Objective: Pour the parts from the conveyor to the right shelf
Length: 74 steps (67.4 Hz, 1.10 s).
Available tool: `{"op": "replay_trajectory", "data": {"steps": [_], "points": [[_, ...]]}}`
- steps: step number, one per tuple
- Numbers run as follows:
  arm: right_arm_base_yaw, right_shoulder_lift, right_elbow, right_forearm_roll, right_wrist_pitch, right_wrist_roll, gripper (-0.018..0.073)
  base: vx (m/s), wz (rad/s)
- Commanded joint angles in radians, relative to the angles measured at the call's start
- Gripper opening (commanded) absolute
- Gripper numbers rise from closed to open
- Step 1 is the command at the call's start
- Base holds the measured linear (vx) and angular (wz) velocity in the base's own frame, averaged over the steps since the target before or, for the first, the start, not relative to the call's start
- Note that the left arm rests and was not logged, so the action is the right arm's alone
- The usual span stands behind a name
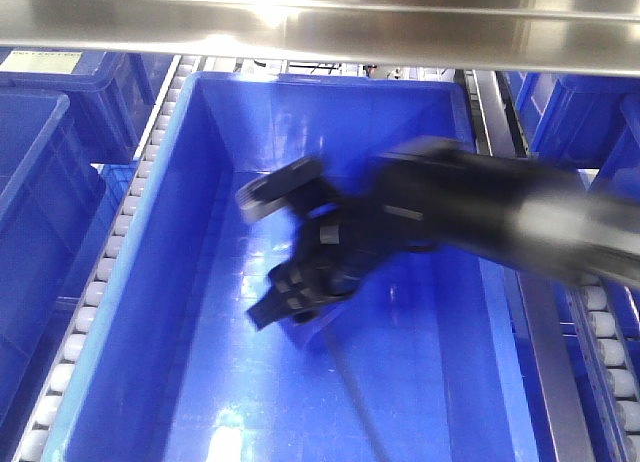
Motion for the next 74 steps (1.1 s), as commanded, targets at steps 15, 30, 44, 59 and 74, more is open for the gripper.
{"op": "replay_trajectory", "data": {"steps": [15, 30, 44, 59, 74], "points": [[-0.003, 0.149, -0.238, -0.075, 0.144, 0.016, -0.0002, 0.0, 0.0], [-0.003, 0.155, -0.247, -0.066, 0.145, 0.03, 0.0113, 0.0, 0.0], [-0.003, 0.15, -0.248, -0.065, 0.144, 0.054, 0.0461, 0.0, 0.0], [-0.003, 0.062, -0.245, -0.065, 0.113, 0.081, 0.061, 0.0, 0.0], [-0.001, -0.121, -0.049, -0.065, -0.067, 0.131, 0.0477, 0.0, 0.0]]}}
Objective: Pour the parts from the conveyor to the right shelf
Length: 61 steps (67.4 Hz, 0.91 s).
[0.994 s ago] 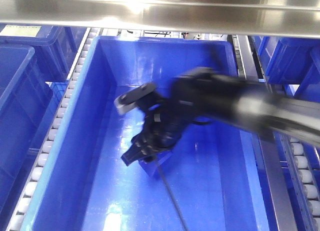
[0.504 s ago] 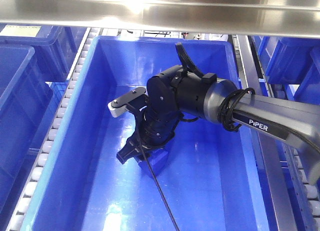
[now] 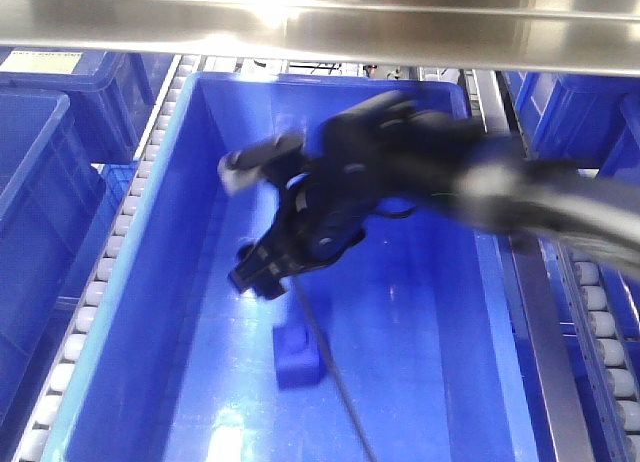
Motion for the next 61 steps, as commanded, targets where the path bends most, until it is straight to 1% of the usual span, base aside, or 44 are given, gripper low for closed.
{"op": "replay_trajectory", "data": {"steps": [1, 4, 7, 10, 11, 15, 16, 26, 36, 39, 48, 61], "points": [[-0.002, -0.152, 0.115, -0.006, -0.162, 0.035, 0.0451, 0.0, 0.0], [-0.003, -0.204, 0.191, -0.006, -0.231, 0.05, 0.0386, 0.0, 0.0], [-0.003, -0.27, 0.268, -0.006, -0.308, 0.064, 0.0302, 0.0, 0.0], [-0.003, -0.329, 0.356, -0.006, -0.37, 0.064, 0.0188, 0.0, 0.0], [-0.003, -0.339, 0.368, -0.006, -0.38, 0.064, 0.0172, 0.0, 0.0], [-0.003, -0.441, 0.484, -0.006, -0.474, 0.064, -0.0006, 0.0, 0.0], [-0.003, -0.461, 0.505, -0.006, -0.493, 0.064, -0.0017, 0.0, 0.0], [-0.003, -0.676, 0.694, -0.006, -0.662, 0.063, -0.0011, 0.0, 0.0], [-0.003, -0.884, 0.835, -0.002, -0.785, 0.06, -0.001, 0.0, 0.0], [-0.003, -0.944, 0.879, -0.001, -0.804, 0.06, -0.001, 0.0, 0.0], [-0.003, -1.091, 0.99, -0.006, -0.805, 0.06, -0.001, 0.0, 0.0], [-0.004, -1.24, 1.104, -0.015, -0.846, 0.06, -0.001, 0.0, 0.0]]}}
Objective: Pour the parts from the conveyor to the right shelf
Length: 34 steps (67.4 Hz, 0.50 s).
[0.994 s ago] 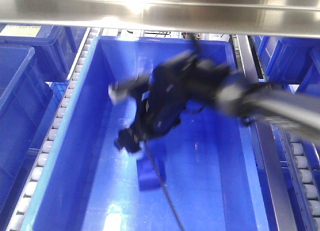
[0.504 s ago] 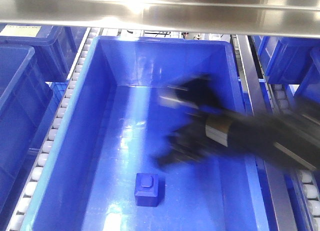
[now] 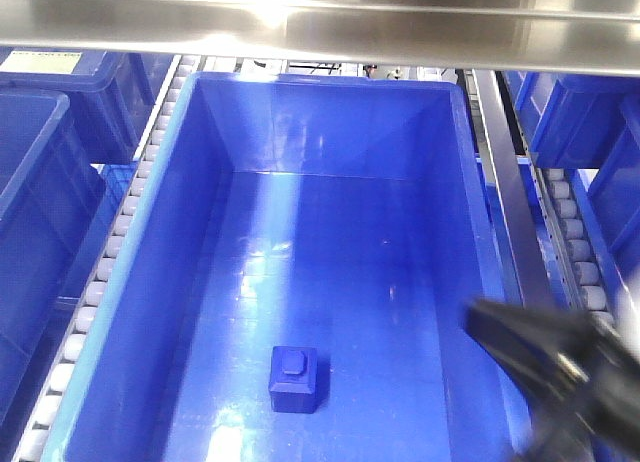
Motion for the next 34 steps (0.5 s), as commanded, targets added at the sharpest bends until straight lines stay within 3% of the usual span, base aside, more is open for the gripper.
{"op": "replay_trajectory", "data": {"steps": [1, 10, 14, 34], "points": [[-0.004, -0.064, 0.019, -0.014, -0.112, -0.003, -0.001, 0.0, 0.0], [-0.007, -0.181, 0.11, -0.014, -0.158, -0.003, -0.001, 0.0, 0.0], [-0.043, -0.233, 0.159, -0.014, -0.179, -0.003, -0.001, 0.0, 0.0], [-0.389, -0.443, 0.338, -0.041, -0.197, -0.003, -0.001, 0.0, 0.0]]}}
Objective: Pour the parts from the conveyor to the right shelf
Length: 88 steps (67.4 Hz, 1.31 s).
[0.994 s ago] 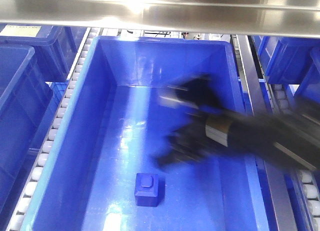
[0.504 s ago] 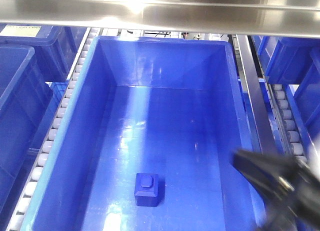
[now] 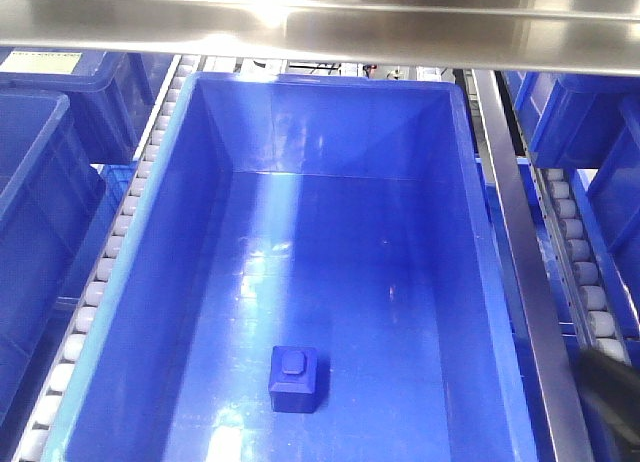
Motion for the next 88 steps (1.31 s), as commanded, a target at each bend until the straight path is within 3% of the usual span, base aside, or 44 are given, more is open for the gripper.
{"op": "replay_trajectory", "data": {"steps": [1, 15, 25, 88], "points": [[-0.103, -0.046, 0.005, -0.041, -0.087, -0.003, -0.001, 0.0, 0.0], [-0.349, -0.182, 0.061, -0.134, -0.094, -0.004, -0.001, 0.0, 0.0], [-0.428, -0.251, 0.094, -0.133, -0.087, -0.004, -0.001, 0.0, 0.0], [-0.428, -0.249, 0.094, -0.133, -0.077, -0.004, -0.001, 0.0, 0.0]]}}
